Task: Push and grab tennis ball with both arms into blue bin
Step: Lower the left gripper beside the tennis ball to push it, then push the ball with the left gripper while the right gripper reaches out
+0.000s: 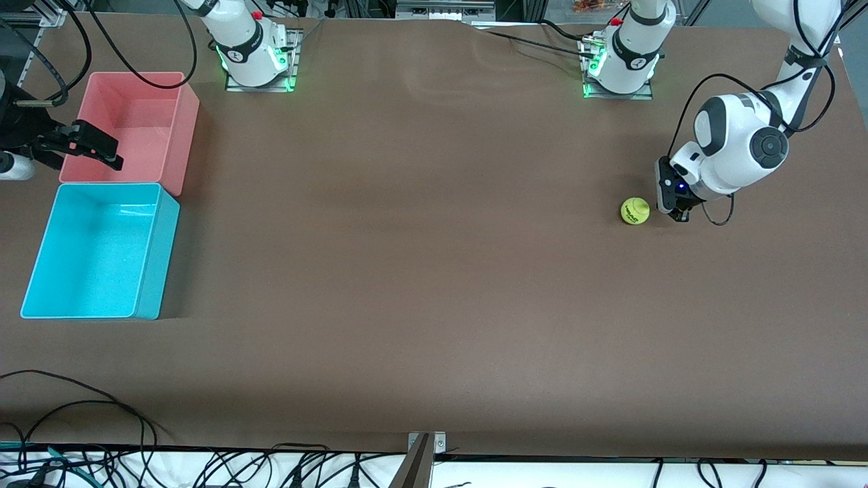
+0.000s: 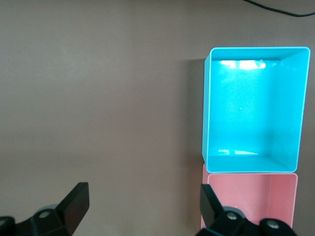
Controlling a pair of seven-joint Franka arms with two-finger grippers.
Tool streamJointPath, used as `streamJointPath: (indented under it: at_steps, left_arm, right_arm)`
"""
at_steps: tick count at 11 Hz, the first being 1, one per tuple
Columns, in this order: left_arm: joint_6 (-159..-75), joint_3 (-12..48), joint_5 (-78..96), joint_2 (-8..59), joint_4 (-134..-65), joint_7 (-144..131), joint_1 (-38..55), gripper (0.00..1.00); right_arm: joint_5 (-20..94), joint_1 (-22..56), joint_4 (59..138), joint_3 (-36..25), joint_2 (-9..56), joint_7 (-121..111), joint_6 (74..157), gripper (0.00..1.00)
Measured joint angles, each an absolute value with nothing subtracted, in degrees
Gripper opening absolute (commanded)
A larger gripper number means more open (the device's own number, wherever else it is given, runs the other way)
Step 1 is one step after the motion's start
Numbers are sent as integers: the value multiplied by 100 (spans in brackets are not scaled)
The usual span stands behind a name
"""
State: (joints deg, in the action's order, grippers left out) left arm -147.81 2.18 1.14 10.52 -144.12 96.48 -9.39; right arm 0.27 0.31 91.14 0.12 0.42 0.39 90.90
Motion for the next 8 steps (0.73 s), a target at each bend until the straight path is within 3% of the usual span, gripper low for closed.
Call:
streamJointPath:
  at_steps: [8]
  left_arm:
    - [-15114,228,333,1334,-14397,9701,-968,0]
  right_arm:
    - [27,32,9114,12,45,39,9090,100]
